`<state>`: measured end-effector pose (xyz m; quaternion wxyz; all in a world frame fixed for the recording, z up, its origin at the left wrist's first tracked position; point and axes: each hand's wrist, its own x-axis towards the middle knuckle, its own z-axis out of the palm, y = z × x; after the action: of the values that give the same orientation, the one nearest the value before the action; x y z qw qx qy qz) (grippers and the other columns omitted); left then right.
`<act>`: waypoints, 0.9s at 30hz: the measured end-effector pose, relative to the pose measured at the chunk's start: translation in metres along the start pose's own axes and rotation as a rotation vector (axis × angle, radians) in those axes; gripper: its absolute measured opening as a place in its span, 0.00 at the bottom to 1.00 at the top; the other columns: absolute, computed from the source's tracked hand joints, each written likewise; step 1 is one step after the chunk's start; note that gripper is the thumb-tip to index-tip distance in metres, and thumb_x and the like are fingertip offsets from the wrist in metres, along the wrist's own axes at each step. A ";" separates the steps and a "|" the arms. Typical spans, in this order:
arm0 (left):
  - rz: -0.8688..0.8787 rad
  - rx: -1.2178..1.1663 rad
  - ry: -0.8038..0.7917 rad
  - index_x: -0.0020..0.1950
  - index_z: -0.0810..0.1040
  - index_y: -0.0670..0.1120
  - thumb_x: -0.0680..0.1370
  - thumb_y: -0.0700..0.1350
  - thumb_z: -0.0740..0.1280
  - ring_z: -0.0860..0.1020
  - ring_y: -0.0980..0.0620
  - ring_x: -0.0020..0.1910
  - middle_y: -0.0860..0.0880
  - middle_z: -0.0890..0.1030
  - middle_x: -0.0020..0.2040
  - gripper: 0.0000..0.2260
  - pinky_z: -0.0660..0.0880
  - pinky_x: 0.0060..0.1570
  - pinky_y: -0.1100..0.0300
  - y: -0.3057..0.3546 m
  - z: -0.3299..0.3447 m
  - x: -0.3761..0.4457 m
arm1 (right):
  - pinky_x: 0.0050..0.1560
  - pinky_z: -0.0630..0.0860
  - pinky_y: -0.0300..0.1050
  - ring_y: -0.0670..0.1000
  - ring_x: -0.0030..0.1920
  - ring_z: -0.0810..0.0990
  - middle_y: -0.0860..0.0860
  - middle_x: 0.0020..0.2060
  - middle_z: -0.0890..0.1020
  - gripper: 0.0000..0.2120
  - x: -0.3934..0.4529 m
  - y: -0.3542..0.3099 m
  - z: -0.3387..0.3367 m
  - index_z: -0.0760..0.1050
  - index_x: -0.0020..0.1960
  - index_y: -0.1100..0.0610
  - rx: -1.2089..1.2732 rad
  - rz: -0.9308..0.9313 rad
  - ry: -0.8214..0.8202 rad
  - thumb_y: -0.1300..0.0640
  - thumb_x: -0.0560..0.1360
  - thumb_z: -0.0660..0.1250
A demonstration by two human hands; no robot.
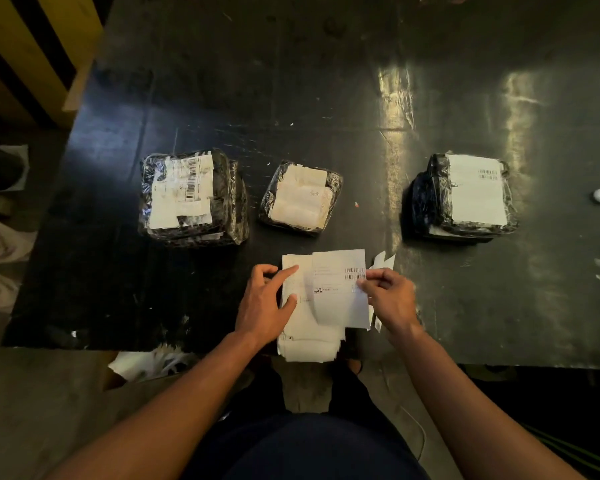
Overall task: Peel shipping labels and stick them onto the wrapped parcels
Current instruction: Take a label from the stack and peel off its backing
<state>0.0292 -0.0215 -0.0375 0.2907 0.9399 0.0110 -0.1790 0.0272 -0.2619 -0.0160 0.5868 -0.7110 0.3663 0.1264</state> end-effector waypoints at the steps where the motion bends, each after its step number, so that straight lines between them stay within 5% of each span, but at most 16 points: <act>1: 0.025 -0.086 0.038 0.77 0.69 0.62 0.79 0.51 0.72 0.71 0.55 0.63 0.54 0.63 0.69 0.27 0.77 0.63 0.57 0.006 -0.006 0.000 | 0.54 0.84 0.54 0.54 0.50 0.87 0.53 0.47 0.88 0.04 -0.005 -0.008 -0.003 0.82 0.46 0.56 0.034 -0.025 -0.021 0.64 0.76 0.74; 7: 0.181 -0.476 0.041 0.74 0.69 0.68 0.78 0.49 0.74 0.70 0.55 0.71 0.54 0.64 0.72 0.29 0.71 0.68 0.59 0.057 -0.054 0.000 | 0.47 0.82 0.46 0.50 0.49 0.87 0.50 0.46 0.89 0.03 -0.032 -0.058 -0.013 0.81 0.49 0.59 0.189 -0.114 -0.137 0.64 0.77 0.73; 12: 0.239 -0.813 -0.021 0.72 0.77 0.57 0.79 0.43 0.73 0.78 0.51 0.69 0.50 0.77 0.70 0.22 0.81 0.62 0.48 0.091 -0.085 -0.003 | 0.40 0.81 0.38 0.50 0.49 0.87 0.52 0.48 0.88 0.04 -0.056 -0.092 -0.013 0.80 0.49 0.60 0.271 -0.211 -0.242 0.66 0.76 0.73; 27: 0.419 -0.735 0.157 0.61 0.83 0.54 0.77 0.31 0.71 0.79 0.53 0.67 0.50 0.81 0.64 0.20 0.81 0.59 0.59 0.130 -0.149 -0.039 | 0.55 0.84 0.53 0.53 0.51 0.86 0.49 0.47 0.86 0.07 -0.097 -0.163 -0.042 0.79 0.55 0.56 0.095 -0.824 -0.176 0.63 0.78 0.71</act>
<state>0.0577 -0.0444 0.1607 0.6346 0.7665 -0.0951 -0.0282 0.0574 -0.2577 0.1756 0.6494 -0.7566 0.0053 -0.0754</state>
